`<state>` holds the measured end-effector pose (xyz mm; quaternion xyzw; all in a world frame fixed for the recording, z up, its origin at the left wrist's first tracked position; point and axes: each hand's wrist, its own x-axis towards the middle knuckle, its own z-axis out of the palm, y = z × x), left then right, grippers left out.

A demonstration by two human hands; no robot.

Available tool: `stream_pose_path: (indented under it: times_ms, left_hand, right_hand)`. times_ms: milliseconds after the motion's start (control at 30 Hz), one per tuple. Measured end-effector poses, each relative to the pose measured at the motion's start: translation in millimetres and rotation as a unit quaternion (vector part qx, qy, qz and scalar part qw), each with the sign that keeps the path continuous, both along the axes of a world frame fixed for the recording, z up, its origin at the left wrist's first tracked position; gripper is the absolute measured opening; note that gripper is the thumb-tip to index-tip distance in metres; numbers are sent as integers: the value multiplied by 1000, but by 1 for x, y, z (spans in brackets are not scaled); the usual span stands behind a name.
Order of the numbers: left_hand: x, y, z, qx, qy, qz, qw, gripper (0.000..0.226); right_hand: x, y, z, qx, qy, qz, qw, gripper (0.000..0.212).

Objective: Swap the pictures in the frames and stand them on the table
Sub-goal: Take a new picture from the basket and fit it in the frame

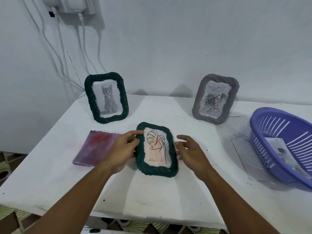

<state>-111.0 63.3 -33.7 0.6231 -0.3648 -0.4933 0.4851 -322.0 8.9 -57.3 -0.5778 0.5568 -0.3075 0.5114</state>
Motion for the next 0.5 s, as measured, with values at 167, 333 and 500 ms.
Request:
stream_pose_path:
  times_ms: [167,333,500]
  left_hand:
    - [6,-7,-27,-28,-270,-74,960,32]
    - [14,-8,-36,-86,-401,-127,903,34]
    - [27,-15,-60,-96,-503,-180,840,66]
  right_hand:
    - [-13,2,-18,-175,183,72,965,33]
    - [-9,3,-41,-299,240,36,923,31]
    - [-4,3,-43,-308,270,21,912,55]
